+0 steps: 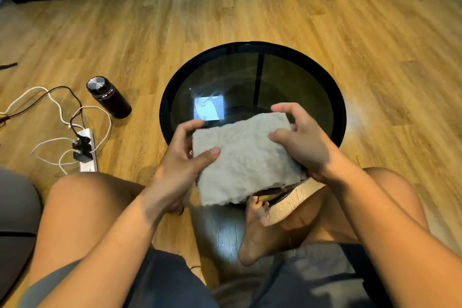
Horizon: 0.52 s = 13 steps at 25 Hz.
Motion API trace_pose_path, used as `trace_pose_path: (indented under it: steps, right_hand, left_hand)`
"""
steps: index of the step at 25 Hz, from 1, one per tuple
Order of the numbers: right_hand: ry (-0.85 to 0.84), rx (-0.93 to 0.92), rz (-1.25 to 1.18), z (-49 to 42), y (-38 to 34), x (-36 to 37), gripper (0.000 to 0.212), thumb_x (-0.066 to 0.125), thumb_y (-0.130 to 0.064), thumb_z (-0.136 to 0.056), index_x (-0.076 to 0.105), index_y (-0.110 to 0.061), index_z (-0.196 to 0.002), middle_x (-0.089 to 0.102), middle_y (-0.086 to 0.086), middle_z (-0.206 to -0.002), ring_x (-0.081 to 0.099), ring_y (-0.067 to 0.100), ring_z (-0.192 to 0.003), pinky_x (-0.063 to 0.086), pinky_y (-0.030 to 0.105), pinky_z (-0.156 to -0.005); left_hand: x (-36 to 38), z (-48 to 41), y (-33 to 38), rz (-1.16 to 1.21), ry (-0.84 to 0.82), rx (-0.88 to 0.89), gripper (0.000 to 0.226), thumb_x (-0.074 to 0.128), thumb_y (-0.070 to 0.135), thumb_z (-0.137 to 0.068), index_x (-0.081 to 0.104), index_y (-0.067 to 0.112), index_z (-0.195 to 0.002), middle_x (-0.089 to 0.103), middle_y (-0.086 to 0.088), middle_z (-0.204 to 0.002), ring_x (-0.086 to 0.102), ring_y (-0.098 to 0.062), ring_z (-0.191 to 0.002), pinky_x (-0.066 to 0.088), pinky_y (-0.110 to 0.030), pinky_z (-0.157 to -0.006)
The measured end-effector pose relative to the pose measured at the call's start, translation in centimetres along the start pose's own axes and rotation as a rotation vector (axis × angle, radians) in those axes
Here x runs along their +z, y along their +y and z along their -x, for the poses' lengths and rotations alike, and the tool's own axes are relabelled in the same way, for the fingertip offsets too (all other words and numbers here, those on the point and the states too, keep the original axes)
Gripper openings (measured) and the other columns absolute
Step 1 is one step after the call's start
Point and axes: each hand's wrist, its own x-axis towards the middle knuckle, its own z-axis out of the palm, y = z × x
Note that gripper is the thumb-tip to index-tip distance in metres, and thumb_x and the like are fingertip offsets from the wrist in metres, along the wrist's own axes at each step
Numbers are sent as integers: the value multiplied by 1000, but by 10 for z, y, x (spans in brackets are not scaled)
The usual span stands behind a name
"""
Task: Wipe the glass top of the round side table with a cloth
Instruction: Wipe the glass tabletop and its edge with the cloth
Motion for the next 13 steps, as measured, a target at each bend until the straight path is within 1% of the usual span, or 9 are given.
trace_pose_path:
  steps: [1,2,3,4,6,7,9,11,13]
  right_hand:
    - [12,-9,214,-9,5,2,54,63,-28,-91,40,-31,-140,64,3,-117,66,20,-98,54,31,-75]
    - [21,-61,472,-15,16,8,62,62,-38,-91,34,-30,-146,58,4,-129,61,23,-112,52,34,-88]
    - [2,-153,689,-19,29,18,66,58,-45,-92,30,-29,-150,49,7,-143,51,26,-128,45,39,-102]
    - [-59,-252,850,-18,43,32,66,52,-49,-94,28,-28,-152,39,9,-152,39,29,-139,38,42,-110]
    - [-240,-365,1082,-13,70,57,62,33,-53,-98,23,-27,-154,23,13,-161,20,35,-149,27,52,-117]
    - [-266,-387,1175,-10,81,65,62,24,-52,-99,20,-26,-155,18,16,-163,15,39,-150,26,57,-116]
    - [-225,-418,1264,-14,91,76,61,20,-45,-98,24,-18,-153,26,23,-158,23,45,-145,32,63,-110]
    - [-220,-446,1296,-32,88,85,61,24,-41,-96,31,-11,-149,35,26,-153,32,48,-141,35,65,-106]
    - [-238,-461,1307,-61,79,98,62,25,-39,-96,38,-8,-148,35,27,-153,32,48,-141,33,65,-108]
  left_hand:
    - [-1,-7,-5,-346,82,33,60,69,16,-89,38,24,-141,48,2,-137,52,-21,-126,49,-27,-93]
    - [-3,-13,-14,-714,163,65,61,65,24,-92,34,24,-146,36,-1,-150,40,-24,-137,41,-32,-105]
    - [-2,-17,-26,-985,215,125,62,58,32,-95,31,22,-149,25,-5,-158,28,-27,-145,31,-38,-114]
    - [2,-20,-39,-1140,190,170,60,50,38,-98,28,20,-151,18,-8,-162,17,-29,-150,20,-44,-120]
    - [17,-21,-64,-1300,-12,207,61,29,42,-102,16,17,-156,7,-12,-166,1,-29,-154,4,-48,-124]
    - [25,-19,-74,-1347,-93,192,62,19,41,-102,7,16,-158,-2,-12,-167,-8,-28,-153,-2,-47,-124]
    - [27,-23,-92,-1385,-100,184,64,7,41,-100,-3,15,-157,-9,-11,-166,-15,-27,-152,-4,-47,-124]
    - [17,-34,-94,-1378,-85,185,65,6,41,-99,0,13,-157,-4,-11,-166,-10,-26,-153,3,-48,-124]
    - [0,-57,-90,-1371,-79,209,64,8,40,-100,2,12,-157,-1,-11,-166,-5,-24,-153,2,-45,-125]
